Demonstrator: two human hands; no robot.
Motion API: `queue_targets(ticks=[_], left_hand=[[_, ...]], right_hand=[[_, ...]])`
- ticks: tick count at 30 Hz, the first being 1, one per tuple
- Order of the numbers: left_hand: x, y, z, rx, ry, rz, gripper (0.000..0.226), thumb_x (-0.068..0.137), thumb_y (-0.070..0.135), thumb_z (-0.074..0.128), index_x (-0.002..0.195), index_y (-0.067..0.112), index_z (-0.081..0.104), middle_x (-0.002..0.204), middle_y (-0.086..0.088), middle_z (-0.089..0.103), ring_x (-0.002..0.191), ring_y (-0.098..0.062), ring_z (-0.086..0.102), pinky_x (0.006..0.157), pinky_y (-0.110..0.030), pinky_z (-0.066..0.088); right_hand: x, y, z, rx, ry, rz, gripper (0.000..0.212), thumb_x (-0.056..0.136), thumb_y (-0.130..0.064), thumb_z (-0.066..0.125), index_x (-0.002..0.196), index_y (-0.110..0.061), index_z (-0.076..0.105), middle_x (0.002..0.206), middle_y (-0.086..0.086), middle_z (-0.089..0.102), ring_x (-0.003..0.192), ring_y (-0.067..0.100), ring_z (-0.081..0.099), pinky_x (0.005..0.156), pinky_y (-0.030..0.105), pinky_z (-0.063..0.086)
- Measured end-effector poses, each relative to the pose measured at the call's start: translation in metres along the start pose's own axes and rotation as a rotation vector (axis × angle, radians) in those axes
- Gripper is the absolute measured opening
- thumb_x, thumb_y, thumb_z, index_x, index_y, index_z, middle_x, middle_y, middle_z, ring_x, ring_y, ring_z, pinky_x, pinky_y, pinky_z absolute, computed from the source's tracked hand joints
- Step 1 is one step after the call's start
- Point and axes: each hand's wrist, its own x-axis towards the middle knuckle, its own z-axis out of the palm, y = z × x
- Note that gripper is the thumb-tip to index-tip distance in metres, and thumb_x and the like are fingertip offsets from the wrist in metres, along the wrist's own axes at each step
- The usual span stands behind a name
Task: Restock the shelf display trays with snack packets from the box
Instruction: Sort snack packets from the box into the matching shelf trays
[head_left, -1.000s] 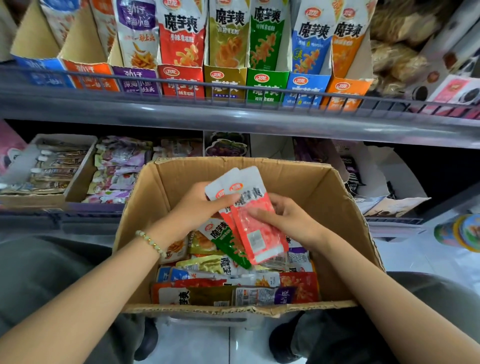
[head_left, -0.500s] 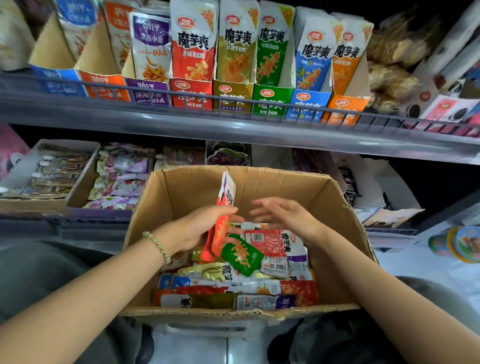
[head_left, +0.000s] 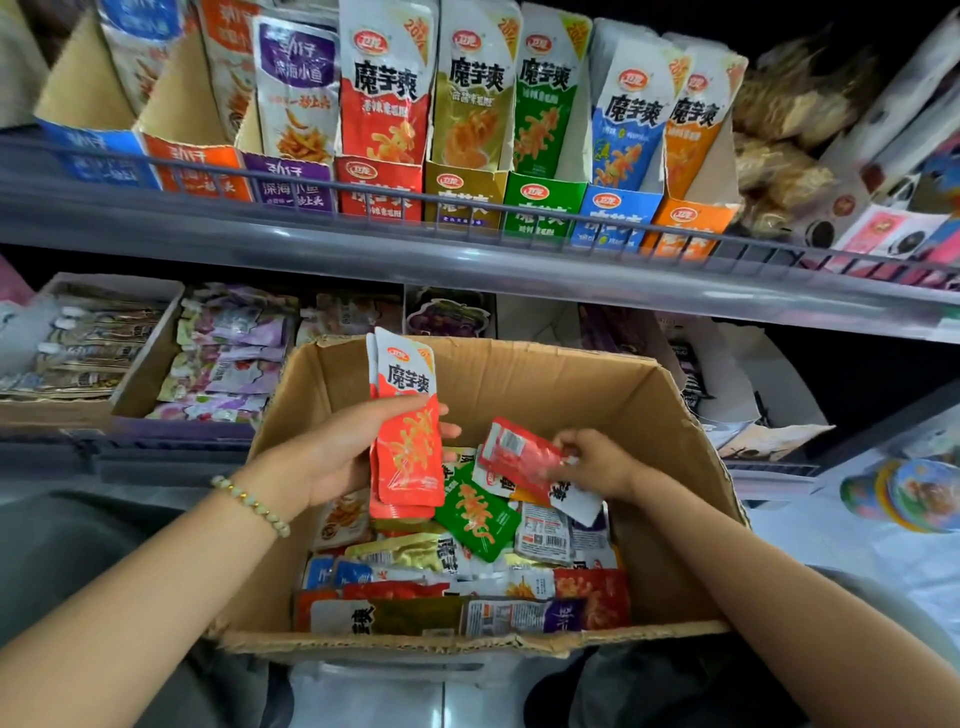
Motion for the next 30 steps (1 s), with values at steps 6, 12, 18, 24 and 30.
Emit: queue_targets(ticks=[6, 12, 18, 24, 30], left_hand=[[-0.003, -0.001, 0.011, 0.050, 0.049, -0.002, 0.063, 0.084, 0.059, 0.046, 0.119, 0.009, 0.060, 0.102, -0.009, 0.073, 0.085, -0.022, 0.071, 0.068, -0.029, 0.056], [-0.009, -0.001, 0.031, -0.091, 0.038, 0.080, 0.047, 0.084, 0.059, 0.050, 0.105, 0.020, 0.066, 0.097, -0.004, 0.075, 0.090, -0.018, 0.071, 0.086, -0.034, 0.052], [-0.017, 0.012, 0.018, -0.323, 0.231, 0.215, 0.013, 0.089, 0.019, 0.061, 0.101, 0.015, 0.065, 0.090, -0.004, 0.074, 0.076, -0.016, 0.070, 0.071, -0.033, 0.054], [-0.029, 0.022, 0.001, -0.201, 0.218, 0.297, 0.049, 0.080, 0.062, 0.049, 0.105, 0.022, 0.064, 0.091, -0.012, 0.075, 0.086, -0.026, 0.072, 0.086, -0.042, 0.053], [-0.040, 0.035, -0.011, 0.042, 0.160, 0.295, 0.057, 0.070, 0.077, 0.039, 0.117, 0.047, 0.051, 0.129, 0.008, 0.058, 0.115, -0.011, 0.057, 0.104, -0.046, 0.042]], right_hand=[[-0.053, -0.070, -0.023, 0.369, 0.312, -0.313, 0.011, 0.092, -0.018, 0.062, 0.099, -0.021, 0.069, 0.081, -0.012, 0.073, 0.068, -0.003, 0.066, 0.056, 0.011, 0.046], [-0.070, -0.125, 0.022, 0.291, 0.251, -0.500, 0.038, 0.097, -0.039, 0.043, 0.118, -0.019, 0.068, 0.113, -0.007, 0.070, 0.104, 0.003, 0.063, 0.089, 0.018, 0.048], [-0.059, -0.139, 0.031, 0.658, 0.221, -0.193, 0.045, 0.080, -0.034, 0.075, 0.115, -0.014, 0.053, 0.106, 0.002, 0.069, 0.090, 0.013, 0.070, 0.074, 0.028, 0.057], [-0.054, -0.148, -0.008, 1.251, 0.205, -0.235, 0.034, 0.082, -0.015, 0.065, 0.115, -0.006, 0.061, 0.099, 0.010, 0.074, 0.081, 0.018, 0.071, 0.068, 0.027, 0.058], [-0.054, -0.169, -0.053, 0.750, 0.107, -0.349, 0.028, 0.081, -0.021, 0.067, 0.106, -0.007, 0.064, 0.094, 0.008, 0.074, 0.084, 0.019, 0.069, 0.076, 0.027, 0.057]])
